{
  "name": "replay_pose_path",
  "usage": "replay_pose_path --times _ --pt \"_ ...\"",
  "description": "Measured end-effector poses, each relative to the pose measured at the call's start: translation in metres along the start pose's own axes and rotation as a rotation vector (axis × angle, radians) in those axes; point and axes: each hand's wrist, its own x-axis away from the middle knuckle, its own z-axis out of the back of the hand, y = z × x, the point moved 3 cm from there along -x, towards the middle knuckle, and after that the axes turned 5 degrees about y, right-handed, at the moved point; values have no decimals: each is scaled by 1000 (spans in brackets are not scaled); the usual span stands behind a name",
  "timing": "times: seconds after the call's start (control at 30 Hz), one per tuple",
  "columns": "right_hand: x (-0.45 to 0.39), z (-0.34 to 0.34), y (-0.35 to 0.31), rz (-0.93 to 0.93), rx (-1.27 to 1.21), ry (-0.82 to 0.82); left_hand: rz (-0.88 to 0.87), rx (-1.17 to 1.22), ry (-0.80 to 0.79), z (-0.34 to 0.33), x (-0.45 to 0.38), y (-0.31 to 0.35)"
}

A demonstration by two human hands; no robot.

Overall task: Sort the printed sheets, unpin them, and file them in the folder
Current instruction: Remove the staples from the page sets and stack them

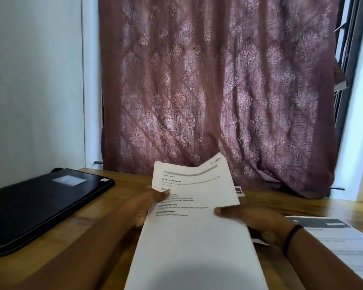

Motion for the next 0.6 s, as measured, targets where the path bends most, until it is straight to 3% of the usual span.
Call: replay_pose_path --times 0.17,0.27,0.4,0.6 --pt "-15 29 -3 134 -16 373 -31 -54 -148 -5 -1 -2" --pt "-20 44 -4 198 -92 504 -23 -120 -206 -11 -1 -7" --pt "-18 51 -2 199 -64 530 -46 -156 -182 -14 -2 -7" --pt "-9 50 -1 95 209 506 -32 -145 -182 -13 1 -8"
